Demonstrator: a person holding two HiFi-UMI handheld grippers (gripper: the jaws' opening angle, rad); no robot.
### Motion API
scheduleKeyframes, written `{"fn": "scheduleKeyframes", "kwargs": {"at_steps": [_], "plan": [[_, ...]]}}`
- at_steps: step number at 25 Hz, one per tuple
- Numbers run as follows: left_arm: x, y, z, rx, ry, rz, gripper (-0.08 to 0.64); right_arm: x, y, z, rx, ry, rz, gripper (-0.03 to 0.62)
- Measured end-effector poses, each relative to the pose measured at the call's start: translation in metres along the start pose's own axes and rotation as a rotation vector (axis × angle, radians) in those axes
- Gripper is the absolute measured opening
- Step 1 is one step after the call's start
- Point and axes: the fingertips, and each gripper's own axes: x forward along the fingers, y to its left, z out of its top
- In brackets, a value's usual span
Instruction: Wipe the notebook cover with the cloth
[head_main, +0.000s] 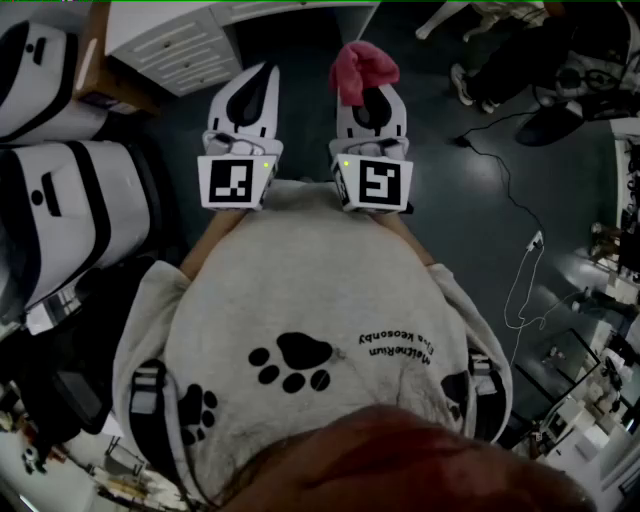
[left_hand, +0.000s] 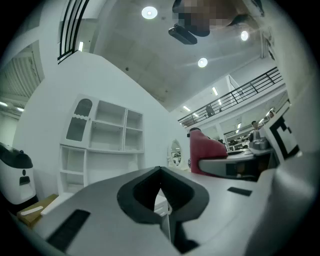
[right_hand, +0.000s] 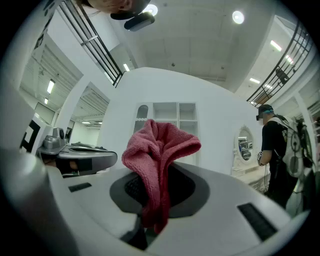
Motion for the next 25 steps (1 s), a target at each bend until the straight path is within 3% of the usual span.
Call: {"fn": "scheduleKeyframes", "kwargs": {"at_steps": [8, 17, 25], "plan": [[0.008, -0.002, 0.002, 0.004, 0.007, 0.006, 0.011, 0.005, -0.006, 0.002, -0.006, 0.006, 0.012, 0.067], [0.008, 0.002, -0.002, 0.007, 0.011, 0.021, 0.012, 0.009, -0.001, -0.009, 0.053, 0.026, 0.052, 0.074], [0.035, 0.006, 0.001, 0.006, 0.002, 0.020, 0.011, 0.027, -0.018, -0.006, 0.035, 0.020, 0.050, 0.074]]}}
